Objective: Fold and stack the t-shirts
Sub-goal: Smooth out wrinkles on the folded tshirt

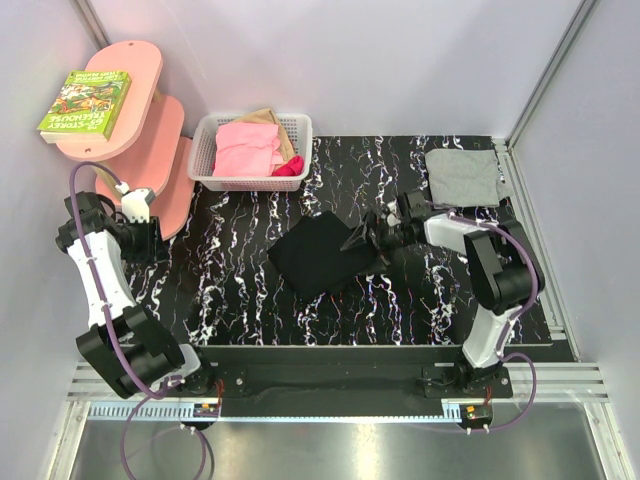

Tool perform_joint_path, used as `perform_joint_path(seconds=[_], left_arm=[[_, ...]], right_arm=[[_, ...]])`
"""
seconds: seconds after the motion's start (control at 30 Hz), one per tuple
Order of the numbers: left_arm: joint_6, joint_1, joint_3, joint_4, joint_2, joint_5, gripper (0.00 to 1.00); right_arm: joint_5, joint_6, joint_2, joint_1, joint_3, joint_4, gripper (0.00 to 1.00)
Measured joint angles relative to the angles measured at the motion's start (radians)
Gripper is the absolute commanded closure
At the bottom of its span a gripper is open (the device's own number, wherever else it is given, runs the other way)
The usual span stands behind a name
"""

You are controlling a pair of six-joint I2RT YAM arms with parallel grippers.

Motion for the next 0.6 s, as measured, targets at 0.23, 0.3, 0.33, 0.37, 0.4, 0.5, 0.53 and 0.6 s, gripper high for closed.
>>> perform_joint_path(seconds=[0.23, 0.3, 0.33, 0.37, 0.4, 0.5, 0.53, 0.6], left_arm=[[0.001, 0.0, 0.0, 0.0, 0.0, 0.0, 0.62], [0.001, 0.0, 0.0, 0.0, 0.0, 0.0, 0.62], [0.001, 0.0, 0.0, 0.0, 0.0, 0.0, 0.62], [0.001, 0.0, 0.0, 0.0, 0.0, 0.0, 0.62], [0.001, 0.0, 0.0, -0.001, 0.0, 0.0, 0.62], [0.003, 0.0, -0.001, -0.003, -0.002, 0.0, 0.62], [0.004, 0.0, -0.002, -0.003, -0.003, -0.001, 0.62], [0.008, 0.0, -0.005, -0.003, -0.008, -0.001, 0.62]], right_arm=[[0.007, 0.03, -0.145, 0.1, 0.282, -0.089, 0.0], [0.004, 0.038, -0.155, 0.161, 0.377, -0.082, 0.0], [0.001, 0.041, -0.154, 0.19, 0.413, -0.074, 0.0], [-0.004, 0.044, -0.145, 0.216, 0.438, -0.071, 0.0], [-0.006, 0.047, -0.133, 0.238, 0.457, -0.069, 0.0], [-0.008, 0.056, -0.065, 0.272, 0.476, -0.071, 0.0], [-0.007, 0.058, -0.042, 0.275, 0.476, -0.074, 0.0], [-0.005, 0.064, 0.026, 0.276, 0.477, -0.074, 0.0]])
